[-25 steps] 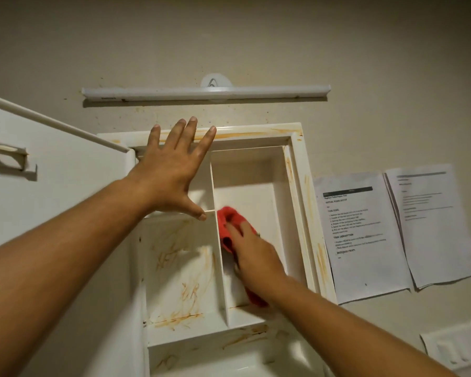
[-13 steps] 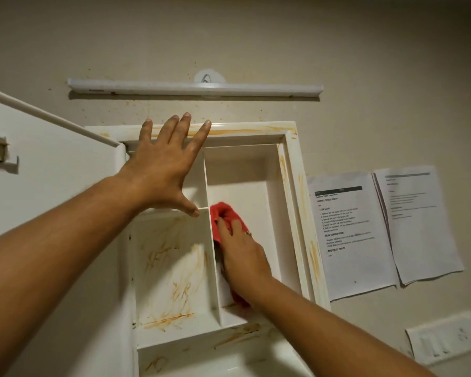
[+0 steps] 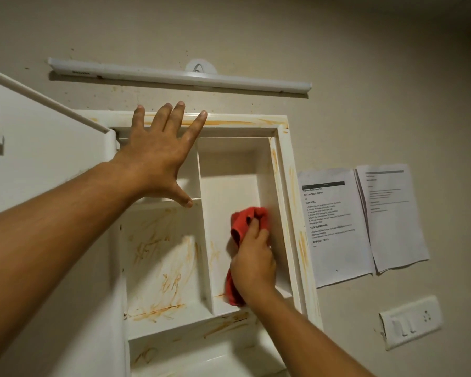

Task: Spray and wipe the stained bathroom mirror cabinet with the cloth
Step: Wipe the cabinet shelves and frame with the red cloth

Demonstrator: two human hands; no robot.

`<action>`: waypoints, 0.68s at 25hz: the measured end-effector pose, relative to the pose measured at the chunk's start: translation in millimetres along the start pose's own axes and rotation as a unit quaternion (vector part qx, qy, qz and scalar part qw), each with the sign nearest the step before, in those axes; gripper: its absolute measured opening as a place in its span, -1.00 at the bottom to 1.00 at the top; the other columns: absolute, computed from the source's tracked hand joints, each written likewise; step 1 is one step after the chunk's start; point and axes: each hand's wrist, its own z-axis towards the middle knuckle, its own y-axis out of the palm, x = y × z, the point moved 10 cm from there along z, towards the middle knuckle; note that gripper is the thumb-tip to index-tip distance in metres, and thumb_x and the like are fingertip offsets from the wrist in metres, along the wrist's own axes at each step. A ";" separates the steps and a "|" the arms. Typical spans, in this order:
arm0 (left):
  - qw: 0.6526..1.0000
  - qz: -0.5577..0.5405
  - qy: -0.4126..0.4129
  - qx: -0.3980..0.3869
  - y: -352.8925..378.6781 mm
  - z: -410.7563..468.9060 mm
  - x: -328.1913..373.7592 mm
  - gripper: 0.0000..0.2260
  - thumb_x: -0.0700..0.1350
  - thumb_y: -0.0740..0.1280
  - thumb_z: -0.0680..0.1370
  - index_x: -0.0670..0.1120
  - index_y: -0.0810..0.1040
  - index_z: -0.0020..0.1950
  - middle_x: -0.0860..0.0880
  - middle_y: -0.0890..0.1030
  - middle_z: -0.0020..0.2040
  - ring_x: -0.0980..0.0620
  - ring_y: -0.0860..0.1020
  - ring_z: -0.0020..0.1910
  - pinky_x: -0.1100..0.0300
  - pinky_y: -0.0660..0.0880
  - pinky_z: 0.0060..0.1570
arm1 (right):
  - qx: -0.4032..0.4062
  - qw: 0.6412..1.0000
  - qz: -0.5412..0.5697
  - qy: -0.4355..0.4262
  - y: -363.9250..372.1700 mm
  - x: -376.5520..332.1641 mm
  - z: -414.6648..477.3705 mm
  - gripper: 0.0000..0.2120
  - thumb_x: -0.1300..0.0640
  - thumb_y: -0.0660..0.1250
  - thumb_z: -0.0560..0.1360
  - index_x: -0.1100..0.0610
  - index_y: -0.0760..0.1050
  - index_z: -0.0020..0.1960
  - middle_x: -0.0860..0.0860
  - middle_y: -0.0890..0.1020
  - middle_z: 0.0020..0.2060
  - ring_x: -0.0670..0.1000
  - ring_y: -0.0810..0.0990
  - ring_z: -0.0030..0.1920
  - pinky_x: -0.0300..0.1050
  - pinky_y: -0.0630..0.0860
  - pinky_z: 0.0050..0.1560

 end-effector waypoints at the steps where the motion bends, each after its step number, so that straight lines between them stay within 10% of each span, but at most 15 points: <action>1: 1.000 0.003 0.000 -0.001 -1.2 -0.5 0.4 0.47 0.60 0.43 0.11 0.05 -0.55 0.56 -0.23 -0.26 0.66 -0.25 -0.19 0.65 -0.42 -0.03 0.53 | -0.012 1.000 0.004 0.010 3.5 5.6 -5.9 -0.14 0.15 0.39 0.59 0.08 -0.11 0.67 0.16 0.35 0.47 0.18 0.63 0.19 0.02 0.64 0.09; 17: 1.000 -0.001 -0.014 -0.010 -2.0 -0.3 1.6 0.45 0.53 0.50 0.13 0.05 -0.48 0.59 -0.23 -0.25 0.66 -0.27 -0.19 0.65 -0.43 -0.05 0.53 | 0.043 0.985 -0.002 -0.169 -44.7 -78.2 79.8 -0.41 0.17 0.37 0.60 -0.03 0.23 0.55 0.09 0.47 0.27 0.18 0.56 0.21 0.08 0.58 0.08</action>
